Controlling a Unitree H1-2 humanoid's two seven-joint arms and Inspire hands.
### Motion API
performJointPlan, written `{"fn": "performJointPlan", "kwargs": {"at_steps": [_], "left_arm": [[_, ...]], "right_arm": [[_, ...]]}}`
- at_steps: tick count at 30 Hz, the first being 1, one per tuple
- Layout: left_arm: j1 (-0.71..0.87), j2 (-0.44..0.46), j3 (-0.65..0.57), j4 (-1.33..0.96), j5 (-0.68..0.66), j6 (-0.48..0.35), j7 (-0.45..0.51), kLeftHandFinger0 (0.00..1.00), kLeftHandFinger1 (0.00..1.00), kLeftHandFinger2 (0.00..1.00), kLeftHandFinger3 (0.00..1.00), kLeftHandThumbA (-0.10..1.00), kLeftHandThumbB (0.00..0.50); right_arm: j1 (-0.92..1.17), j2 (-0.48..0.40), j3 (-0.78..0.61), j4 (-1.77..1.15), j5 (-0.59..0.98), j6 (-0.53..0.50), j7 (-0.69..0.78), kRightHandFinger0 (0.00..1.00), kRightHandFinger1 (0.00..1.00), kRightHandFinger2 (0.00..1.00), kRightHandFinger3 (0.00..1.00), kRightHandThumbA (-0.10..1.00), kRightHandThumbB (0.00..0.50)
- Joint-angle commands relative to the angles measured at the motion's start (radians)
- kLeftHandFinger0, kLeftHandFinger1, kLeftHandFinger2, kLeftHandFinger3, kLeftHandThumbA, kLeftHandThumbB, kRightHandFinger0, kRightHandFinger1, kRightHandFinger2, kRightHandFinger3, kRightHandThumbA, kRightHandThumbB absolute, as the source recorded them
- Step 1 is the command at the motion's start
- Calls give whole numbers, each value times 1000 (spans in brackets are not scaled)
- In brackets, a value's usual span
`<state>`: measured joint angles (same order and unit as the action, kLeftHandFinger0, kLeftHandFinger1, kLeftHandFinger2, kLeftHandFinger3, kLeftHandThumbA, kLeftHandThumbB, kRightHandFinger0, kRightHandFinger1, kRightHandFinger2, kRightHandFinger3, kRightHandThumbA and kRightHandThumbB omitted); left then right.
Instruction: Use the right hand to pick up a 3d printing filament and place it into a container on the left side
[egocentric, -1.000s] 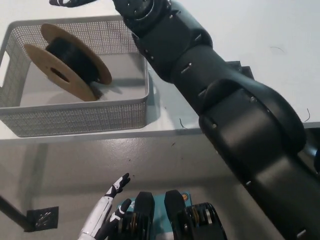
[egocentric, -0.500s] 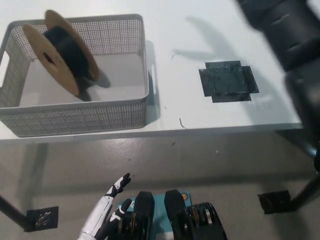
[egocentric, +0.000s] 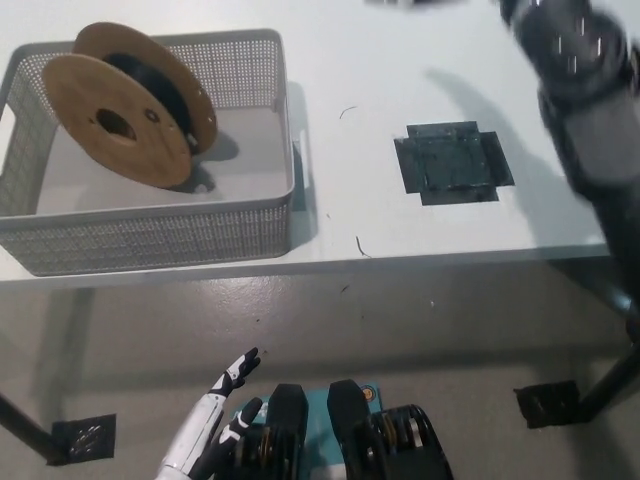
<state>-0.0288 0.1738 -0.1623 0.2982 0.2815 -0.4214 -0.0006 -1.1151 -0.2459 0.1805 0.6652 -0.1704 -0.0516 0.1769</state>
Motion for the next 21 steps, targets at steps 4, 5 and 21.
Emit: {"fn": "performJointPlan", "kwargs": {"at_steps": [4, 5, 21], "left_arm": [[-38, 16, 28, -6, -29, -40, 7, 1000, 1000, 1000, 1000, 1000, 125], [-42, 15, 24, 2, -21, -46, 16, 1000, 1000, 1000, 1000, 1000, 121], [-31, 5, 12, 8, -7, -44, 11, 1000, 1000, 1000, 1000, 1000, 134]], "right_arm": [[368, -76, -133, -1114, 183, 105, 21, 1000, 1000, 1000, 1000, 1000, 425], [397, -53, -128, -1160, 177, 107, 4, 1000, 1000, 1000, 1000, 1000, 426], [718, 195, 20, -1504, 14, -4, -63, 1000, 1000, 1000, 1000, 1000, 500]]}}
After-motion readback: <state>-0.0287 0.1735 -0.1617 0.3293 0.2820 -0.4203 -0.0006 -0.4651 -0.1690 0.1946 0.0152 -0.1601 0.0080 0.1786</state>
